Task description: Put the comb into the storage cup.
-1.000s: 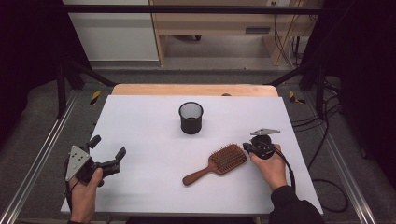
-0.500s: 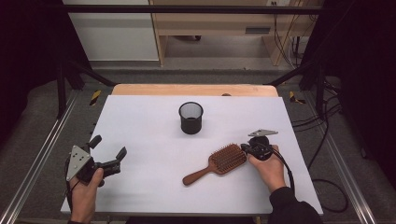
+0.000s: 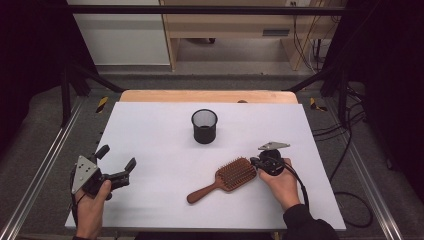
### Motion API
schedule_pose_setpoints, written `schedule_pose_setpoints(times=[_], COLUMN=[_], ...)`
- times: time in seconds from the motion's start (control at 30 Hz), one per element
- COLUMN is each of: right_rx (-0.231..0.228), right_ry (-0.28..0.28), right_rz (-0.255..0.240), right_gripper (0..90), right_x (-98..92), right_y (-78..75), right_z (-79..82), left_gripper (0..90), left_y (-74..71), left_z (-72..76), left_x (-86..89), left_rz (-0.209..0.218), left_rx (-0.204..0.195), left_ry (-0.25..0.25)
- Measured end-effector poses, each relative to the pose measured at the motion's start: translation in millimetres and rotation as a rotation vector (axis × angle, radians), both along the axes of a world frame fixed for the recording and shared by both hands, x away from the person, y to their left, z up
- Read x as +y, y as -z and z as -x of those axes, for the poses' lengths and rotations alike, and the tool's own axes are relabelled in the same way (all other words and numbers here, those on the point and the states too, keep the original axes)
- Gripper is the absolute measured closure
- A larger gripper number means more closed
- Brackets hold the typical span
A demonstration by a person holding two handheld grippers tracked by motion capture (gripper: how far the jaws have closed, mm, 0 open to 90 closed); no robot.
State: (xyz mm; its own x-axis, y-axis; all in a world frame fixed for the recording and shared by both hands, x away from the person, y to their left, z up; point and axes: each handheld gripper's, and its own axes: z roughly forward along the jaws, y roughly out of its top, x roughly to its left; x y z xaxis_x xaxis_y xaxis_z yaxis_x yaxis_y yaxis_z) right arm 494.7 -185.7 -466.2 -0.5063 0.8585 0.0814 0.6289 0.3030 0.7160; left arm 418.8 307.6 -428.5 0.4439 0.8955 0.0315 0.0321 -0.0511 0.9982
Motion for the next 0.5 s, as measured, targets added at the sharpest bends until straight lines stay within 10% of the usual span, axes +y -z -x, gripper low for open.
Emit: schedule_pose_setpoints(times=[0.5], right_rx=[-0.002], right_ry=[0.001], right_rz=[-0.004], right_gripper=[90.0], right_x=[18.3], right_y=[0.6], right_z=[10.5], left_gripper=[0.3], left_y=[1.8], left_z=[0.7], left_x=[-3.3], left_rz=[-0.023], left_rx=[0.012], left_ry=[0.007])
